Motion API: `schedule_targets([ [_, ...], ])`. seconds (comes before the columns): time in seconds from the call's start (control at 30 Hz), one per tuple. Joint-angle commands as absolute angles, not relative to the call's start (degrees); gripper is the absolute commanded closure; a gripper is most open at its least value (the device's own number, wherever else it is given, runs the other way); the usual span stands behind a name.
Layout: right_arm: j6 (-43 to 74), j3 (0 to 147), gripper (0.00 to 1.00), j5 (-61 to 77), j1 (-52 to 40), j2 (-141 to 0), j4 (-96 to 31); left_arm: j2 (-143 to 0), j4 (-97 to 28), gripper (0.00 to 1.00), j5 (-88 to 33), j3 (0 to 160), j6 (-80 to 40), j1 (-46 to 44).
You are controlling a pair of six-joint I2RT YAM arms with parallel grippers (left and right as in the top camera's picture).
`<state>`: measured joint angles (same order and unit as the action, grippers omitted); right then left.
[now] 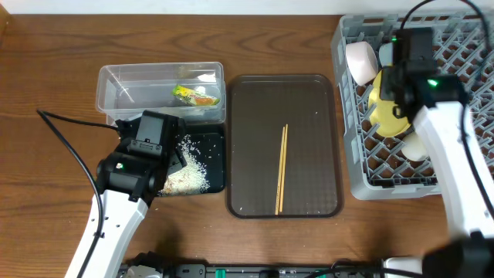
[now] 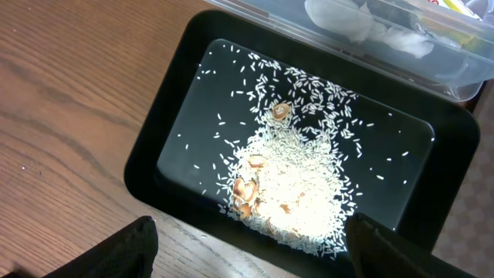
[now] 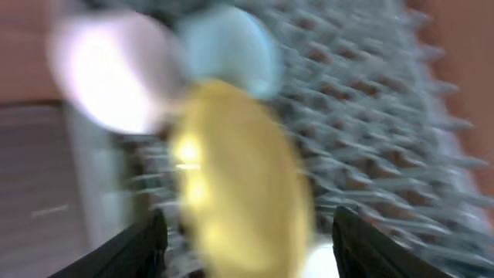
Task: Sort waste into correct bins and load items into the dishwasher rack
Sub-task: 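Lift the yellow plate and stand it upright in the dish rack, then move the right gripper to the chopsticks on the brown tray and grasp them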
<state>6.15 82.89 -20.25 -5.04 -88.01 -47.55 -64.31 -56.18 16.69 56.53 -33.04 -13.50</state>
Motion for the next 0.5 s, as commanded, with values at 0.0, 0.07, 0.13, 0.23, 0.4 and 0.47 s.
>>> schedule_targets([
  [0.0,7.73,83.88,0.35,1.89,-7.53,-83.48,-48.82,-64.40,-56.29,0.20,17.17,57.60,-33.54,-13.15],
  [0.07,8.43,83.79,0.36,6.85,-9.78,-83.61,-51.05,-64.40,-56.29,0.20,17.17,57.60,-33.54,-13.15],
  [0.13,10.15,83.11,0.36,7.60,-12.62,-84.40,-53.56,-64.40,-56.29,0.20,17.17,57.60,-33.54,-13.15],
  [0.23,10.94,80.68,0.36,7.60,-17.37,-86.50,-55.22,-64.40,-56.29,0.20,17.17,57.60,-33.54,-13.15],
  [0.4,16.56,74.24,0.36,7.55,-24.73,-91.31,-53.56,-64.40,-56.29,0.20,17.17,57.60,-33.54,-13.15],
  [0.47,18.63,71.42,0.36,7.55,-27.29,-93.51,-51.79,-64.40,-56.29,0.20,17.17,57.60,-33.54,-13.15],
])
